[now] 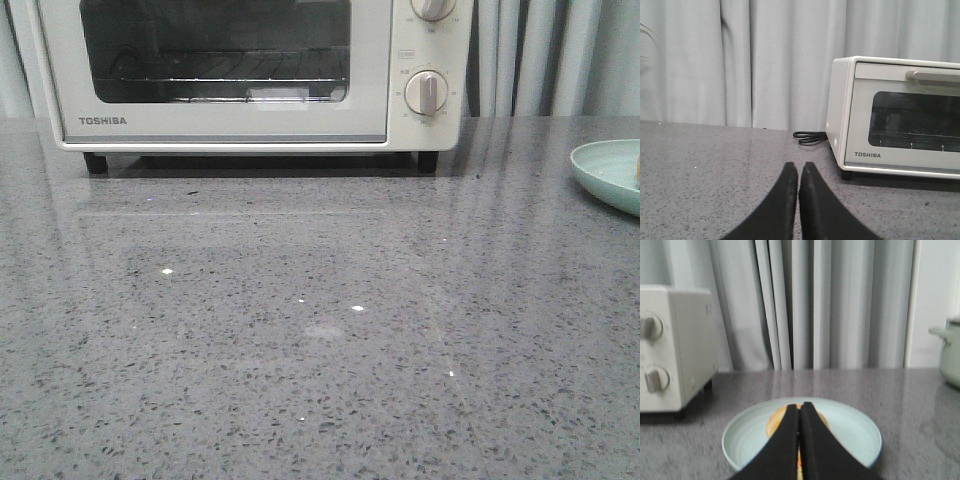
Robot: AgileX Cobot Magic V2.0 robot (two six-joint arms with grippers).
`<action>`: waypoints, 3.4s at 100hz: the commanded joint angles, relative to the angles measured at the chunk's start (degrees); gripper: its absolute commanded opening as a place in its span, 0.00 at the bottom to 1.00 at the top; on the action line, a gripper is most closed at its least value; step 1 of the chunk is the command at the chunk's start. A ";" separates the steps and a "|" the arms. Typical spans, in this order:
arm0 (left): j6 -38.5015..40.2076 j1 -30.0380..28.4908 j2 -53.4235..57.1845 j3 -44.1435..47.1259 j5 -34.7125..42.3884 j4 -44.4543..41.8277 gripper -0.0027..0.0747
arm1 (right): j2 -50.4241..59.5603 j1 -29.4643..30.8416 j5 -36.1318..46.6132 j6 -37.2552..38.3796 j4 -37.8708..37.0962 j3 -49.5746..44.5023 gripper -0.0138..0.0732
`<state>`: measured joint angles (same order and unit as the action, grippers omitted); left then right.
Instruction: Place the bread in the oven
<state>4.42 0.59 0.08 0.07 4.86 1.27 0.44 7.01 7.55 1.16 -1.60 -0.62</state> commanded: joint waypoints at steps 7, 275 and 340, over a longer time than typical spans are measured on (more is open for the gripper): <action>0.66 0.19 1.60 1.23 3.80 6.51 0.01 | 0.70 0.35 5.66 5.53 -0.38 -1.38 0.08; 0.01 27.62 -81.31 -63.58 9.63 -2.08 0.01 | -7.46 -8.72 -31.83 14.30 2.81 31.29 0.08; 0.01 25.95 -84.66 -62.46 1.67 -1.27 0.01 | -7.46 -8.72 -31.83 14.30 2.81 31.29 0.08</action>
<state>4.29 26.71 -85.96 -62.33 8.79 -0.93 -5.73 -1.74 -29.11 16.03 1.26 28.94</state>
